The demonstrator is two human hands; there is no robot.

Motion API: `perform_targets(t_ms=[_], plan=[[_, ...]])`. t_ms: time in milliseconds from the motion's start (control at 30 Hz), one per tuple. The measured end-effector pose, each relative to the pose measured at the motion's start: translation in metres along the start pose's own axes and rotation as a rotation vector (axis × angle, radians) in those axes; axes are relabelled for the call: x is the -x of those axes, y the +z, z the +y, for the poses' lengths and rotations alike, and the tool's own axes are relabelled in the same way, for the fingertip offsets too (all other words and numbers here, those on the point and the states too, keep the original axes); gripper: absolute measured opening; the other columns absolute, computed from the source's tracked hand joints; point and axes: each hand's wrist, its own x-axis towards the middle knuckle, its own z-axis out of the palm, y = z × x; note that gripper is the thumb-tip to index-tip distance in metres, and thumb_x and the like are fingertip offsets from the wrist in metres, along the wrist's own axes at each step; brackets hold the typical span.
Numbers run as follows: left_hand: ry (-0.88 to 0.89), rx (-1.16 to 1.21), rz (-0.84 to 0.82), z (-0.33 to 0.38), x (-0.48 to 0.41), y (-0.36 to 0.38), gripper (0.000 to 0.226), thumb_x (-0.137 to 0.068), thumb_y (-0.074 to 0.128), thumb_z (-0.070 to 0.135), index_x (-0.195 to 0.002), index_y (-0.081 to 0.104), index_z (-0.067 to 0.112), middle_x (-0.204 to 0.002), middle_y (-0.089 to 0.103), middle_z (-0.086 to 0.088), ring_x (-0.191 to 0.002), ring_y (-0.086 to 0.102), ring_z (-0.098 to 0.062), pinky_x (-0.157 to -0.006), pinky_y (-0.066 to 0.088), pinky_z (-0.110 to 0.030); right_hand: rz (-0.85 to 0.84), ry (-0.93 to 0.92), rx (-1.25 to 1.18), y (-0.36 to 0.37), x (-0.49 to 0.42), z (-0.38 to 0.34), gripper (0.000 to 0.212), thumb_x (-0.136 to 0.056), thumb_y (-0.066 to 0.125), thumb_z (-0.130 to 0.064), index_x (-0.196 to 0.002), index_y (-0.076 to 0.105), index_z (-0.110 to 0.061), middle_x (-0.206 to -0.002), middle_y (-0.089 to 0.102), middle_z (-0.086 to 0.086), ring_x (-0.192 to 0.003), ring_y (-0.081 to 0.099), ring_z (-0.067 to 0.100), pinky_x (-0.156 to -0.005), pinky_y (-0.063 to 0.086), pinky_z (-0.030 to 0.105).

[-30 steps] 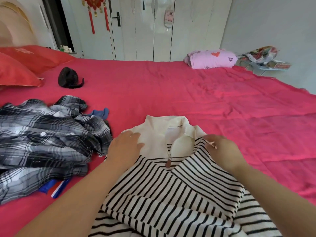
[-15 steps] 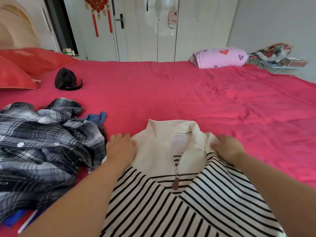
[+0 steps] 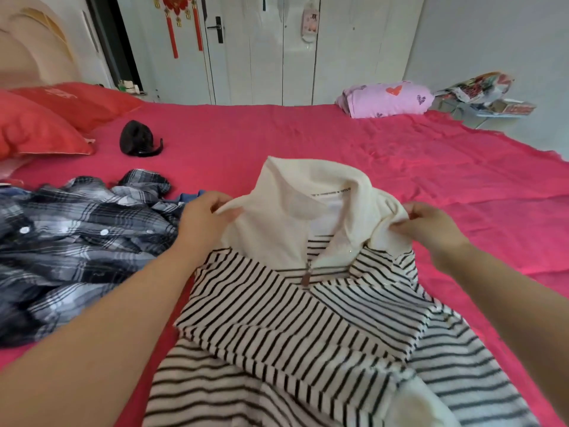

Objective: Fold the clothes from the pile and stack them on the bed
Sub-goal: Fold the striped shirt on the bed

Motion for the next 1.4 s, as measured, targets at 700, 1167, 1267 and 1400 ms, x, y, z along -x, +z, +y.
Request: perform_targets(t_ms=[700,1167,1267,1400], plan=[[0.385,-0.609,-0.749,0.020,0.235,-0.055,0.083,-0.061,0.027,0.068,-0.136,0.042,0.036,-0.140,0.039,0.011,-0.131,0.031,-0.012,-0.108,0.020,-0.021,-0.259,-0.448,0.792,-0.026,0.223,0.044,0.035,-0.084,0.056,-0.030,-0.117,0.064,-0.022,-0.121,0.063,0.001,-0.116,0.054,0.019,-0.097,0.030,0.017],[0.382,-0.548,-0.731,0.026,0.254,-0.032,0.038,-0.097,0.044,0.031,-0.135,0.048,0.028,-0.139,0.044,0.007,-0.125,0.038,-0.015,-0.106,0.028,-0.026,-0.283,-0.432,0.839,-0.019,0.243,0.067,0.028,-0.087,0.062,-0.024,-0.114,0.066,-0.028,-0.123,0.061,-0.008,-0.116,0.055,0.012,-0.095,0.036,0.019],[0.398,-0.403,-0.639,0.039,0.255,-0.037,0.036,-0.095,0.045,0.036,-0.127,0.057,0.023,-0.128,0.056,0.007,-0.118,0.046,-0.011,-0.101,0.031,-0.020,-0.343,-0.374,0.783,-0.038,0.239,0.049,0.023,-0.088,0.060,-0.023,-0.111,0.066,-0.024,-0.111,0.066,-0.008,-0.085,0.057,-0.005,-0.076,0.034,0.007],[0.207,-0.391,-0.823,0.040,0.259,-0.041,0.030,-0.093,0.050,0.039,-0.114,0.066,0.024,-0.117,0.063,0.008,-0.107,0.054,-0.009,-0.093,0.039,-0.021,-0.655,-0.159,0.907,-0.058,0.235,0.036,0.020,-0.086,0.059,-0.044,-0.100,0.068,-0.033,-0.106,0.064,-0.020,-0.089,0.055,-0.014,-0.076,0.033,-0.002]])
